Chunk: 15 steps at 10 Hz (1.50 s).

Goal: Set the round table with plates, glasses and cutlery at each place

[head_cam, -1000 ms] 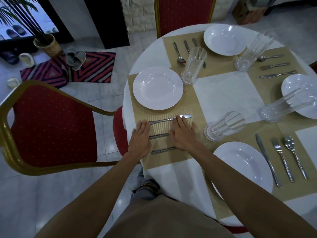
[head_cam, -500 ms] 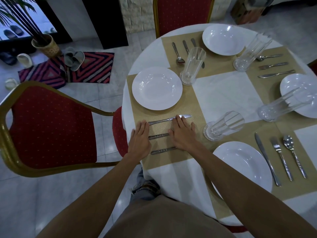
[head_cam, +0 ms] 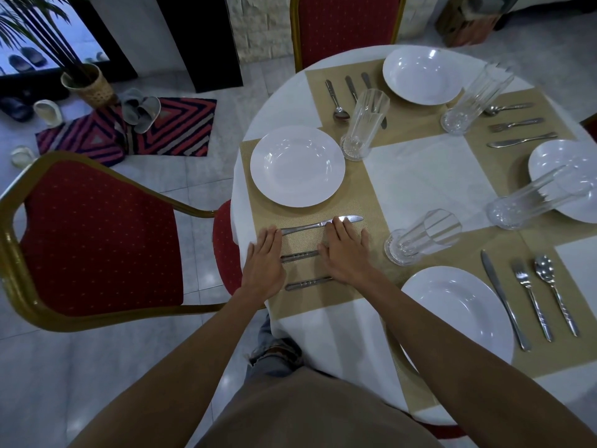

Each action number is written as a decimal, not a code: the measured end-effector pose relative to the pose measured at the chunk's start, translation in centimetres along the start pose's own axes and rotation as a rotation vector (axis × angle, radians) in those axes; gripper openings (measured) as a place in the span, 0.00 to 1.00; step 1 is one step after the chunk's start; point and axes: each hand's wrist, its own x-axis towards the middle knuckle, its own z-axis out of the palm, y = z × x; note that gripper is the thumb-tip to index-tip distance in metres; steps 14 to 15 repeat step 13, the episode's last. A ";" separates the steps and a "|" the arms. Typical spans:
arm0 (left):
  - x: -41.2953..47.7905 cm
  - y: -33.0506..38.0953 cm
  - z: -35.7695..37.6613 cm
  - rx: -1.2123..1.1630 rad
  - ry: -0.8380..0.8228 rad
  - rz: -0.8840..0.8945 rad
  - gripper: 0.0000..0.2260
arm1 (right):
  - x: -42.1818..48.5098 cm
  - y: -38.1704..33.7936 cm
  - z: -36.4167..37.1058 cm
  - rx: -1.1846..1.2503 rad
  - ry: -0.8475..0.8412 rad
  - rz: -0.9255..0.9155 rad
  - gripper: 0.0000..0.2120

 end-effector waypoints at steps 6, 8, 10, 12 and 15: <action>-0.1 0.1 -0.1 0.000 -0.007 -0.006 0.31 | -0.4 -1.0 -0.6 0.015 -0.035 -0.004 0.30; -0.2 0.3 -0.4 -0.011 -0.008 -0.019 0.27 | -0.8 -1.0 -0.7 0.029 -0.013 -0.004 0.30; -0.9 1.1 0.0 0.001 0.010 -0.019 0.25 | -1.6 -0.6 -1.0 0.052 0.011 -0.007 0.29; -2.5 2.7 -0.3 0.010 0.049 0.028 0.25 | -3.4 -0.5 -1.5 0.074 0.024 -0.010 0.29; -3.4 3.5 -0.3 0.007 0.074 0.042 0.25 | -4.6 -0.6 -1.5 0.056 0.029 -0.026 0.28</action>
